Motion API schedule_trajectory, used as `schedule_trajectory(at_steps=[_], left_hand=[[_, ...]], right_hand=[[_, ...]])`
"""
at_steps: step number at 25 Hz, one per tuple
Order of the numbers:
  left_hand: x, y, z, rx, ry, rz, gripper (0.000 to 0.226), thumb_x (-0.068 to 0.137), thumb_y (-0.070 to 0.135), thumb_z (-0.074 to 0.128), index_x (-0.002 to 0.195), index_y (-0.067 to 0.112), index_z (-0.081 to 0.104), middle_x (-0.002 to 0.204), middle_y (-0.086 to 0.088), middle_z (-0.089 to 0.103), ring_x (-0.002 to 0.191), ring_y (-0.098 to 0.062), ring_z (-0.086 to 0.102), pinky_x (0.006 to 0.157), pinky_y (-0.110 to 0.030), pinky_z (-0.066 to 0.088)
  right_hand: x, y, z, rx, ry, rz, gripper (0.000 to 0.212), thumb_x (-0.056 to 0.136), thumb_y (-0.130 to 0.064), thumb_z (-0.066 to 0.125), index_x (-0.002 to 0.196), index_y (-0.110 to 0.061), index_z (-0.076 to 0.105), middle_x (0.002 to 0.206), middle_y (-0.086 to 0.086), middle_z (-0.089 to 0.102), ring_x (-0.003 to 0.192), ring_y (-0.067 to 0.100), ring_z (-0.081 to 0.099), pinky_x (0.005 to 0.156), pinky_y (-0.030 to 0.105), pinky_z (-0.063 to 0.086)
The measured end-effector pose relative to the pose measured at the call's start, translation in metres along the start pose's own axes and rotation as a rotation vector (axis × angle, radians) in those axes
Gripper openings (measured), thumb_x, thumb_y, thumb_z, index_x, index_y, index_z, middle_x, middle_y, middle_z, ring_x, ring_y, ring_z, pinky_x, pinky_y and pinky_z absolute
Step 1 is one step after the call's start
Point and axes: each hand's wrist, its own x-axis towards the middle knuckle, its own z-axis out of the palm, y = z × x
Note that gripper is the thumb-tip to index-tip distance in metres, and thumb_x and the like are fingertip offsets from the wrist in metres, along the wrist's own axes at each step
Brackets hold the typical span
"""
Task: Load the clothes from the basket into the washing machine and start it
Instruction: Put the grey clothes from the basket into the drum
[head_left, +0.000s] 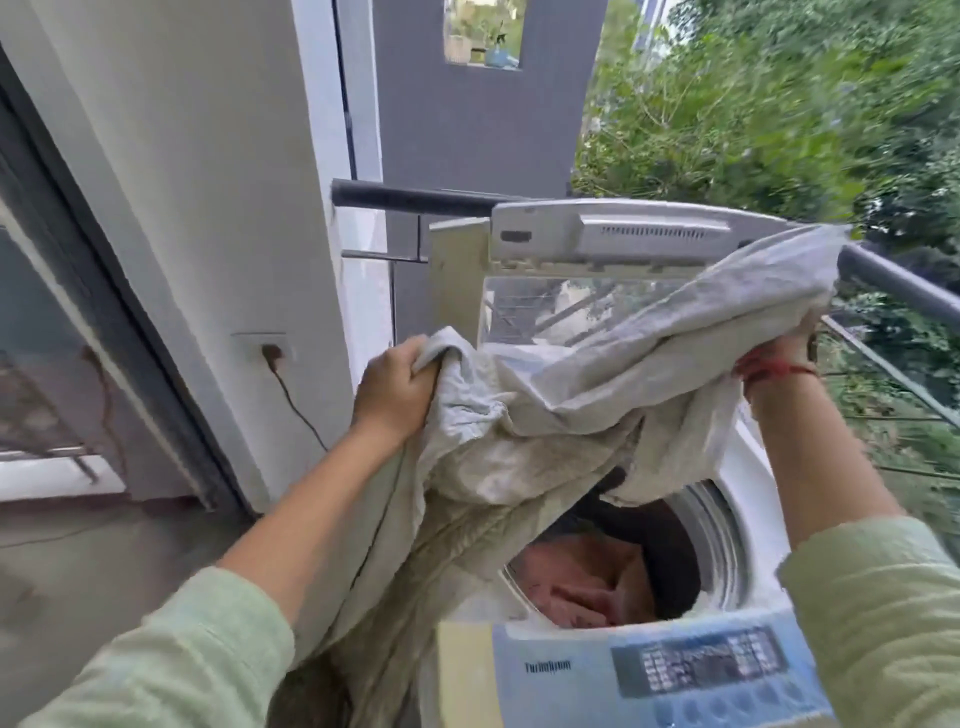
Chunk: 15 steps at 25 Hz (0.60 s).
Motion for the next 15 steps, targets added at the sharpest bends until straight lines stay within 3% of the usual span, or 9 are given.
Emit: schedule_trajectory(at_steps=[2, 4, 5, 6, 7, 9, 11, 13, 15], left_hand=[[0.003, -0.006, 0.038, 0.123, -0.212, -0.042, 0.038, 0.085, 0.045, 0.036, 0.08, 0.012, 0.054, 0.087, -0.014, 0.065, 0.085, -0.034, 0.059, 0.067, -0.04, 0.045], [-0.002, -0.014, 0.068, 0.234, -0.495, -0.06, 0.03, 0.091, 0.043, 0.044, 0.093, 0.014, 0.053, 0.104, -0.015, 0.062, 0.099, -0.033, 0.056, 0.08, -0.04, 0.045], [-0.006, -0.02, 0.078, 0.263, -0.611, -0.065, 0.03, 0.092, 0.04, 0.049, 0.107, 0.013, 0.053, 0.115, -0.015, 0.057, 0.109, -0.032, 0.053, 0.088, -0.039, 0.043], [-0.01, -0.026, 0.082, 0.278, -0.678, -0.082, 0.038, 0.091, 0.038, 0.053, 0.12, 0.014, 0.049, 0.124, -0.014, 0.052, 0.117, -0.031, 0.048, 0.096, -0.039, 0.04], [-0.012, -0.034, 0.083, 0.281, -0.688, -0.104, 0.046, 0.09, 0.038, 0.055, 0.128, 0.016, 0.045, 0.131, -0.013, 0.047, 0.123, -0.03, 0.043, 0.102, -0.038, 0.036], [-0.015, -0.051, 0.073, 0.238, -0.624, -0.146, 0.051, 0.088, 0.038, 0.058, 0.132, 0.019, 0.041, 0.137, -0.011, 0.042, 0.128, -0.027, 0.039, 0.106, -0.038, 0.033], [-0.021, -0.068, 0.052, 0.167, -0.52, -0.179, 0.049, 0.088, 0.034, 0.06, 0.13, 0.017, 0.044, 0.134, -0.009, 0.044, 0.127, -0.025, 0.041, 0.104, -0.035, 0.033], [-0.036, -0.09, 0.023, 0.11, -0.427, -0.246, 0.042, 0.089, 0.03, 0.059, 0.127, 0.016, 0.047, 0.127, -0.005, 0.047, 0.123, -0.022, 0.045, 0.098, -0.03, 0.033], [-0.059, -0.125, -0.007, 0.124, -0.384, -0.356, 0.038, 0.091, 0.031, 0.056, 0.126, 0.018, 0.048, 0.126, -0.003, 0.046, 0.12, -0.021, 0.046, 0.098, -0.032, 0.034]], right_hand=[[0.04, 0.063, -0.016, -0.094, 0.009, 0.104, 0.047, 0.104, -0.019, 0.02, 0.063, -0.02, 0.043, 0.066, 0.004, 0.036, 0.058, 0.011, 0.046, 0.066, 0.031, 0.037], [0.074, 0.129, -0.034, -0.381, -0.066, 0.122, 0.033, 0.097, -0.014, 0.041, 0.065, -0.012, 0.05, 0.063, 0.007, 0.053, 0.059, 0.002, 0.055, 0.069, 0.032, 0.035], [0.08, 0.155, -0.038, -0.534, -0.203, 0.111, 0.022, 0.089, -0.008, 0.052, 0.068, -0.005, 0.059, 0.067, 0.011, 0.064, 0.063, -0.001, 0.057, 0.07, 0.033, 0.037], [0.09, 0.189, -0.04, -0.761, -0.361, 0.073, 0.011, 0.084, -0.002, 0.058, 0.076, 0.002, 0.064, 0.078, 0.017, 0.069, 0.074, 0.009, 0.06, 0.072, 0.032, 0.038], [0.088, 0.206, -0.037, -0.944, -0.528, 0.091, 0.008, 0.081, 0.0, 0.061, 0.088, 0.001, 0.066, 0.092, 0.017, 0.068, 0.088, 0.018, 0.061, 0.073, 0.029, 0.038], [0.095, 0.235, -0.03, -1.207, -0.778, 0.172, 0.036, 0.079, -0.002, 0.067, 0.114, -0.006, 0.062, 0.115, 0.012, 0.062, 0.11, 0.026, 0.058, 0.086, 0.027, 0.042], [0.094, 0.228, -0.007, -1.41, -0.983, 0.174, 0.056, 0.079, -0.012, 0.07, 0.131, -0.006, 0.051, 0.128, 0.01, 0.058, 0.116, 0.026, 0.056, 0.096, 0.029, 0.043], [0.087, 0.195, 0.026, -1.42, -0.915, -0.041, 0.051, 0.082, -0.02, 0.067, 0.129, -0.009, 0.053, 0.127, 0.009, 0.059, 0.115, 0.026, 0.057, 0.094, 0.028, 0.043], [0.06, 0.156, 0.069, -1.125, -0.726, -0.186, 0.041, 0.083, -0.024, 0.067, 0.121, -0.01, 0.058, 0.123, 0.01, 0.061, 0.114, 0.027, 0.057, 0.093, 0.031, 0.043]])
